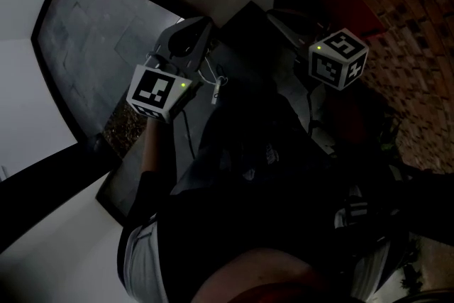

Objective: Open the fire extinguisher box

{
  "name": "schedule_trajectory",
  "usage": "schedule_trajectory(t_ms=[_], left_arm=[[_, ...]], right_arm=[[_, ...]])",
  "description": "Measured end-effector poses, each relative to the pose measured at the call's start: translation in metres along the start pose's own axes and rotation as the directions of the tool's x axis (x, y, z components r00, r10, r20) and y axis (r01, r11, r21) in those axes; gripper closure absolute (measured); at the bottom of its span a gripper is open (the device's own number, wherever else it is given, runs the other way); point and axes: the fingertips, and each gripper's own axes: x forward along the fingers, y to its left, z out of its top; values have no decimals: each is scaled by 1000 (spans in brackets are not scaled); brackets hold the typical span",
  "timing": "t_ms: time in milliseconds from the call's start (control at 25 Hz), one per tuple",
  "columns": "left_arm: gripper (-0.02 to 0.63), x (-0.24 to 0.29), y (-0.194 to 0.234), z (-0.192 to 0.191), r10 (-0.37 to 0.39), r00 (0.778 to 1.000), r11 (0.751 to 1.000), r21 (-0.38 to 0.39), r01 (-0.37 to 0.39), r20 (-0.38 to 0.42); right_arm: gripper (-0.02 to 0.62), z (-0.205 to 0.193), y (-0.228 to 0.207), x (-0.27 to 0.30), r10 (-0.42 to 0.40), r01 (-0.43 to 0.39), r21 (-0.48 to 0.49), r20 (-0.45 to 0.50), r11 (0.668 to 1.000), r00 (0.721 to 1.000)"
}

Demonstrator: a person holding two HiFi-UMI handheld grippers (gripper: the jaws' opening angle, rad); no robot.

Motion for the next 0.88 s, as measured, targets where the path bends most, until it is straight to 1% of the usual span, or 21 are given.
schedule_trajectory(t_ms=[120, 200, 280, 360, 440, 560, 640, 800, 880], left_arm=[[611, 7, 0, -8, 2, 1000, 1000, -2, -2, -25], [611, 10, -2, -16, -8, 999, 1000, 3, 8, -48], [611, 11, -4, -22, -10, 998, 1000, -1, 10, -58], [611, 13, -3, -28, -6, 998, 1000, -15, 5, -61], [611, 14, 1, -30, -6, 999, 999, -32, 4, -51], [611, 16, 4, -25, -38, 999, 999, -29, 38, -13], [611, 16, 9, -26, -55, 998, 998, -23, 55, -4], [611, 18, 33, -48, -57, 998, 997, -59, 55, -34], [611, 18, 47, -58, -62, 997, 996, -61, 59, -50]], right_arm=[[595, -8, -22, -5, -94, 94, -29, -9, 995, 996], [595, -17, -34, -7, -161, 159, -49, -36, 986, 986], [595, -27, -42, -7, -200, 197, -55, -63, 979, 978], [595, -31, -44, -7, -210, 206, -53, -69, 977, 975], [594, -32, -46, -6, -216, 212, -72, -54, 975, 975], [595, -30, -51, -1, -231, 226, -126, -27, 966, 973], [595, -36, -58, 6, -254, 245, -136, -53, 960, 966], [594, -54, -66, 24, -308, 290, -150, -117, 945, 944], [595, -60, -69, 38, -313, 292, -154, -142, 944, 939]])
